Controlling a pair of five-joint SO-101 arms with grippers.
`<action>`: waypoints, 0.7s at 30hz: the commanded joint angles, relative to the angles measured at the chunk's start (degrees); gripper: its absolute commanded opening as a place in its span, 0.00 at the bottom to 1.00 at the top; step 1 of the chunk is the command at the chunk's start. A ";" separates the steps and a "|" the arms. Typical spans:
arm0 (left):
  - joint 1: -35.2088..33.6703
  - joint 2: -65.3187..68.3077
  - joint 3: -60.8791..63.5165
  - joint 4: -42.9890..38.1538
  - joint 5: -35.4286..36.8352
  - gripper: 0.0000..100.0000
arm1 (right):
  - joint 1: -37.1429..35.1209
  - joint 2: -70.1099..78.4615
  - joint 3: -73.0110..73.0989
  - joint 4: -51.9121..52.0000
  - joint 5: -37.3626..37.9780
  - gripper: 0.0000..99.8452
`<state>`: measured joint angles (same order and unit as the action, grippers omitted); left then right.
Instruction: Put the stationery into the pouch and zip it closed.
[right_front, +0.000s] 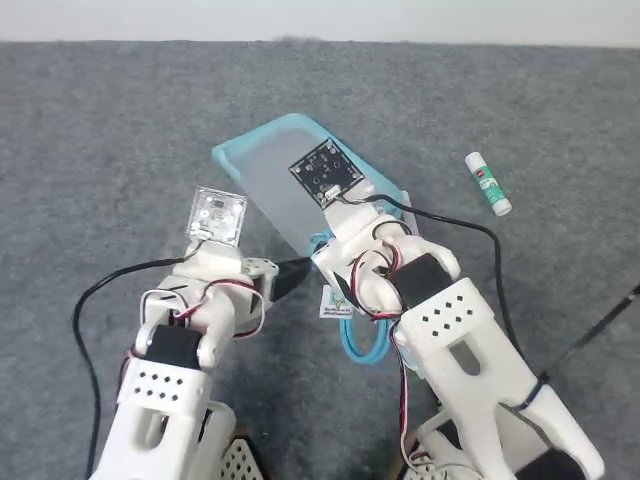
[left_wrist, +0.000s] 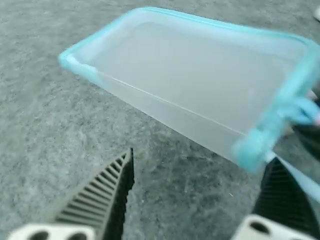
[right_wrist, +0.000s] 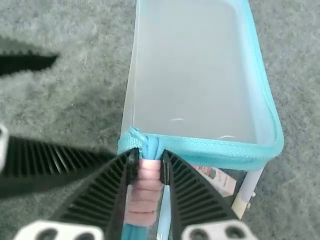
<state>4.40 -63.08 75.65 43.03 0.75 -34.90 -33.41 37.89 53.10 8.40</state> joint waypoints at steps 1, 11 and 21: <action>4.75 0.35 -3.30 1.49 0.35 0.38 | -0.48 -1.01 -4.40 -0.92 -0.70 0.01; -1.76 0.88 -3.30 -1.41 0.44 0.38 | -5.23 -3.47 -7.30 7.43 1.85 0.01; -3.16 0.79 -3.30 -1.41 0.62 0.38 | -5.05 -7.87 -4.92 12.70 6.68 0.01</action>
<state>1.85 -62.64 75.65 43.91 0.75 -39.56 -38.07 34.02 65.49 13.76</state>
